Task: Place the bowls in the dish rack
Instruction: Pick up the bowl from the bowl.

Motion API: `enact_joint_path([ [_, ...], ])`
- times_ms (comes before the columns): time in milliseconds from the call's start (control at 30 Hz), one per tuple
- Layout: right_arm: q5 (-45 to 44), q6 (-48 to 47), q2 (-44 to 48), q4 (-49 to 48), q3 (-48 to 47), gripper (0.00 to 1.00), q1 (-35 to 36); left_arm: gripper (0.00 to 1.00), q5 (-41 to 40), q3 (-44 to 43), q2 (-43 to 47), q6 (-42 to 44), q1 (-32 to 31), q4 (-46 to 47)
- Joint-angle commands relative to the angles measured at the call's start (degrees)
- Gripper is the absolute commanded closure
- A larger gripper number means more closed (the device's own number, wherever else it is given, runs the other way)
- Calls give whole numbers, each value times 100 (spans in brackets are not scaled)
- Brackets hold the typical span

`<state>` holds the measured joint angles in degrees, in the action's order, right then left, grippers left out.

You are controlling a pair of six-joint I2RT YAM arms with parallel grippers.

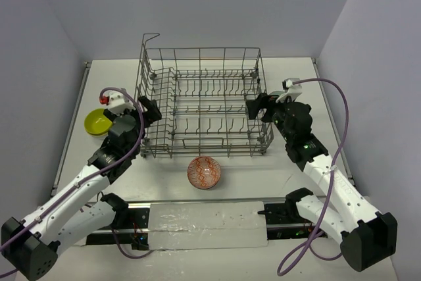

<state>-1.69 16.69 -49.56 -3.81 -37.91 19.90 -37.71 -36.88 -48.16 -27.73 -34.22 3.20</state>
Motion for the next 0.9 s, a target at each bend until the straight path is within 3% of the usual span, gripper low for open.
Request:
enact_joint_path([
  [0,99,19,104,-207,3,0,23,1,-367,-161,184,-188,-50,-13],
  [333,134,36,394,-216,108,0,31,1,-631,199,711,-374,-94,110],
  [467,547,89,754,-506,345,0,31,1,-834,251,729,-592,-111,216],
  [600,679,36,895,-594,451,0,31,1,-491,287,712,-330,-111,409],
  [867,635,37,738,-577,425,0,31,1,-623,287,668,-181,-120,444],
])
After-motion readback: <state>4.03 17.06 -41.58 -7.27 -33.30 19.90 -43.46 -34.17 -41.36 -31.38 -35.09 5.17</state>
